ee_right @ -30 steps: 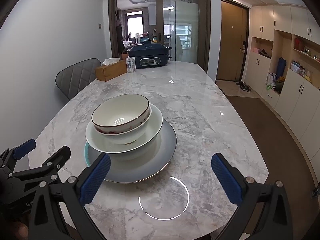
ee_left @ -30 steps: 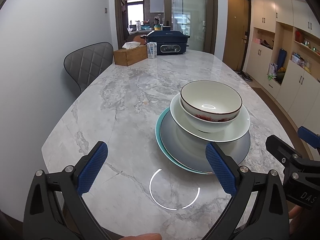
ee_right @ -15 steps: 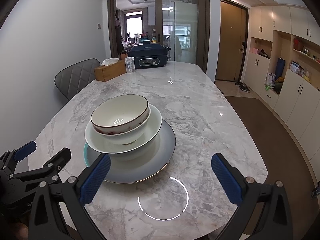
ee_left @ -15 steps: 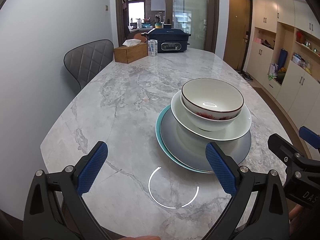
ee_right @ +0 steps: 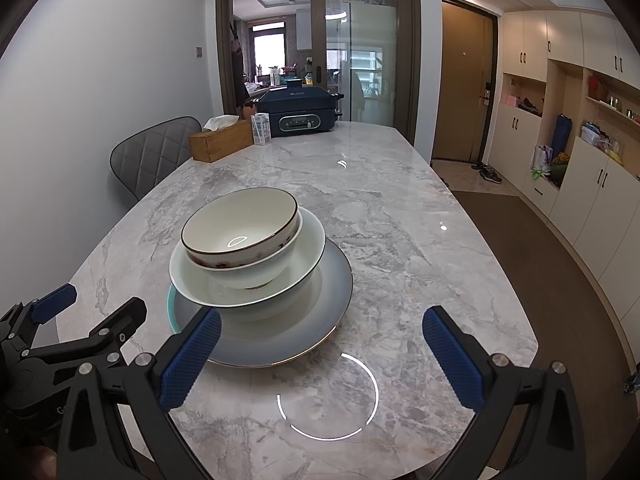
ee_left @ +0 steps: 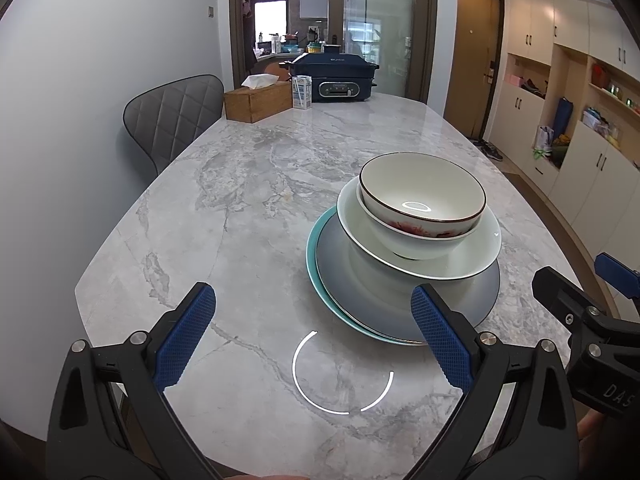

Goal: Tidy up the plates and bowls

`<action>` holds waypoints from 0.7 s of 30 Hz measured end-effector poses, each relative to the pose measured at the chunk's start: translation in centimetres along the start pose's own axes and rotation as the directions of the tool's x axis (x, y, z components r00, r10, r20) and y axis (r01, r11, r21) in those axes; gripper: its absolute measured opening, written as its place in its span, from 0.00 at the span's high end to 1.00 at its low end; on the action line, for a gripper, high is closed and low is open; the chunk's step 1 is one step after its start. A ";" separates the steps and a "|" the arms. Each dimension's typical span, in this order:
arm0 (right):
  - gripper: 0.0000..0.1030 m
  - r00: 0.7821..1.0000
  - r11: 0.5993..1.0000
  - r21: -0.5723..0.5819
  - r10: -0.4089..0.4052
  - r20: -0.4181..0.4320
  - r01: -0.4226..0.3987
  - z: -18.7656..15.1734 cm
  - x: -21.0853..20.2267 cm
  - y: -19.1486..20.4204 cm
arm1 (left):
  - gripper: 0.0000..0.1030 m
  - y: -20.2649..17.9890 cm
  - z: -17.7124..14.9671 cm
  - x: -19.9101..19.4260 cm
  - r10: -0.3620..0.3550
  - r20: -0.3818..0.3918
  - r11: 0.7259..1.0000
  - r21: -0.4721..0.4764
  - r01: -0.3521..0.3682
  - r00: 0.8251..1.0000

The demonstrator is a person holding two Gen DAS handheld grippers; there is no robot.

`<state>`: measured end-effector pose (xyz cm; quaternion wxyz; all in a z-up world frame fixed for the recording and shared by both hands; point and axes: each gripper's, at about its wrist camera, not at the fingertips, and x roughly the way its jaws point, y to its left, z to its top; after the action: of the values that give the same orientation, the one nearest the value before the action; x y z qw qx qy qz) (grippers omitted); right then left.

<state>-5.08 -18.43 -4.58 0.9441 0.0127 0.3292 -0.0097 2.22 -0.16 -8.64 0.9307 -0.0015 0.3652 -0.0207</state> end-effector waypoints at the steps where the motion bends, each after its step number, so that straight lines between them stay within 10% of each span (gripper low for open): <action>1: 0.00 1.000 1.000 0.000 0.001 0.000 -0.001 0.0 0.0 0.0 | 0.03 0.0 0.0 0.0 0.002 -0.001 1.000 -0.001 -0.002 1.000; 21: 0.00 1.000 1.000 0.001 0.002 -0.001 -0.002 0.0 0.0 0.0 | 0.03 0.0 0.0 0.4 0.001 -0.007 1.000 -0.005 -0.001 1.000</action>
<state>-5.04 -18.44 -4.60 0.9440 0.0132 0.3296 -0.0089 2.56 -0.20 -8.92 0.9294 -0.0036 0.3685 -0.0193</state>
